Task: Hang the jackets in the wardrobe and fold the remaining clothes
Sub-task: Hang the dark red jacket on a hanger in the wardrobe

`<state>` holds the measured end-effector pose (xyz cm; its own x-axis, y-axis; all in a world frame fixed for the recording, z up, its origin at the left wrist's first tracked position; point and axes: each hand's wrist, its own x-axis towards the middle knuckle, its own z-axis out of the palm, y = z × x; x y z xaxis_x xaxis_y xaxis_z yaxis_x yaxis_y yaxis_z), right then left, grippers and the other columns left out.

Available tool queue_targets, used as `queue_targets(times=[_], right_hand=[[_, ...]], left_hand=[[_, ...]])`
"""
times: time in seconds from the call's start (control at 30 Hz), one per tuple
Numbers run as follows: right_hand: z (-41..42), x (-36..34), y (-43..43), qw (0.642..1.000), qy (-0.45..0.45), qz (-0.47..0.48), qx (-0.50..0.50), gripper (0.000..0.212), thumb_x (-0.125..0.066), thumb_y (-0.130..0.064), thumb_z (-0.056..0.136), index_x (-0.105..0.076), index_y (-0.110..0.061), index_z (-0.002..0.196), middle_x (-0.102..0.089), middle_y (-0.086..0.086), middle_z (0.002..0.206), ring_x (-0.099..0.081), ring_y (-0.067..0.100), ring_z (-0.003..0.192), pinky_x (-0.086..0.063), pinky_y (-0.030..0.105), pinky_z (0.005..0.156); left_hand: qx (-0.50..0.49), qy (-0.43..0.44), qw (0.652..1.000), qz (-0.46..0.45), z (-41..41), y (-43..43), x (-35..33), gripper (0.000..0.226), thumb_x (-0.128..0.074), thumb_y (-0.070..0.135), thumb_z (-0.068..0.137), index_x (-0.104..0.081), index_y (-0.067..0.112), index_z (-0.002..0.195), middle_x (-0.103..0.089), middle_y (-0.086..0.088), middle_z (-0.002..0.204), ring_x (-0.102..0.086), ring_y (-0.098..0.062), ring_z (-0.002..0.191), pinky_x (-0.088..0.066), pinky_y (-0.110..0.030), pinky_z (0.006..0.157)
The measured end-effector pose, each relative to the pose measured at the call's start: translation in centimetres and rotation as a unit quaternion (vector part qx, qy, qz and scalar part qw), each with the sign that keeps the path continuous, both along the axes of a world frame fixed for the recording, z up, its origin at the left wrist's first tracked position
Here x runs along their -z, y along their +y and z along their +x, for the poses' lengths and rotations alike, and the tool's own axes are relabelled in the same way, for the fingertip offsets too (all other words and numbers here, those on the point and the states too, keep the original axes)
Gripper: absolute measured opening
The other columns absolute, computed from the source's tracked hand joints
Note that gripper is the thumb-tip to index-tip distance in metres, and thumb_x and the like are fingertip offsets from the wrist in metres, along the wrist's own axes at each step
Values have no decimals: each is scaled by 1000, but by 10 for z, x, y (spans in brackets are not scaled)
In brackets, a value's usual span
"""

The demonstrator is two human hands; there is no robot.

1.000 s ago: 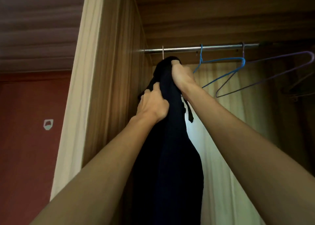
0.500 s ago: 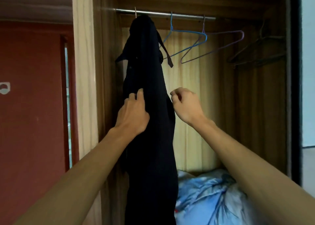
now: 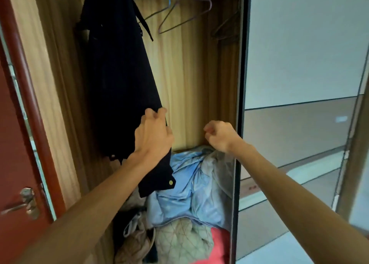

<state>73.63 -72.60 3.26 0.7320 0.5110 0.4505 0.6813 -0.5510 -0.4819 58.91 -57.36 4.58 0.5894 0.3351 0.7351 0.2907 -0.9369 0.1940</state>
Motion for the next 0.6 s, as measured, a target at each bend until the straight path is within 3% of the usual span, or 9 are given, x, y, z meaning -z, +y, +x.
queue_targets(times=[0.13, 0.3, 0.47, 0.6], right_hand=[[-15, 29, -83, 998, -7, -42, 42, 28, -56, -14, 91, -70, -10, 115, -70, 10, 116, -63, 30, 110, -48, 30, 94], [-40, 62, -193, 990, 26, -97, 98, 36, -58, -17, 91, -64, -12, 126, -66, 7, 125, -62, 26, 114, -50, 36, 99], [-71, 84, -299, 977, 52, -108, 179, 35, -59, -17, 94, -62, -11, 129, -66, 6, 126, -60, 22, 115, -48, 32, 101], [-106, 85, -368, 962, 51, -96, 249, 33, -56, -13, 94, -63, -9, 126, -66, 7, 124, -62, 23, 113, -51, 32, 98]], left_hand=[[45, 100, 994, -7, 14, -68, 23, 29, -51, 20, 93, -60, 10, 118, -52, -15, 117, -58, -35, 105, -52, -43, 79], [110, 177, 978, -27, 28, -156, 56, 27, -53, 26, 90, -67, 18, 112, -60, -13, 116, -62, -37, 108, -51, -41, 88], [204, 251, 946, -10, 37, -236, 81, 25, -53, 26, 86, -74, 16, 95, -73, -8, 101, -67, -33, 100, -56, -37, 80], [278, 280, 919, -20, 38, -298, 88, 21, -53, 26, 89, -71, 21, 98, -72, -6, 106, -65, -33, 102, -53, -34, 82]])
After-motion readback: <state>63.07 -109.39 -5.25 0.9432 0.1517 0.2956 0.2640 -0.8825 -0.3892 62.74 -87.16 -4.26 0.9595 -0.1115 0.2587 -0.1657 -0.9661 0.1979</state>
